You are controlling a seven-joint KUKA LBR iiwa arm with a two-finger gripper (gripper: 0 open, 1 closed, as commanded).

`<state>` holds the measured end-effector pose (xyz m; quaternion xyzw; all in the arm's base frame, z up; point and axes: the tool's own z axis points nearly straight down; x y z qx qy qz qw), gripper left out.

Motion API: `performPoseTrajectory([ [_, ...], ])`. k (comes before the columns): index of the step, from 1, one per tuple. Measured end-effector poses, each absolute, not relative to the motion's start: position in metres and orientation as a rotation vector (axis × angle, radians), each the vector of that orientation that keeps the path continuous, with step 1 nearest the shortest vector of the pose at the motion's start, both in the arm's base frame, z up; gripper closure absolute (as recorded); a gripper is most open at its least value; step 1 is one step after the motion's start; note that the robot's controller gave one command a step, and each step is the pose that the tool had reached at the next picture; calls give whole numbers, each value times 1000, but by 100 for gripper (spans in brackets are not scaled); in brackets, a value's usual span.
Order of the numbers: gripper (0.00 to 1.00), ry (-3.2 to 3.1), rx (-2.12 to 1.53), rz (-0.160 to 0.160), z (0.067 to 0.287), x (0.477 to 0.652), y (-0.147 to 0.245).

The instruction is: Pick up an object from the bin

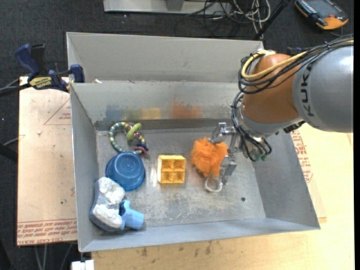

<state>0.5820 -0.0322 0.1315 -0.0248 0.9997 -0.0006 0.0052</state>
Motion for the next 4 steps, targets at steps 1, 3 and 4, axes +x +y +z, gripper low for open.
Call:
performPoseTrajectory([
  [1, 0, 3120, -206, 0, 87, 627, 18],
  [3, 100, 3095, -526, 2, 84, 593, 30],
  [4, 100, 3094, -582, 4, 120, 592, 31],
])
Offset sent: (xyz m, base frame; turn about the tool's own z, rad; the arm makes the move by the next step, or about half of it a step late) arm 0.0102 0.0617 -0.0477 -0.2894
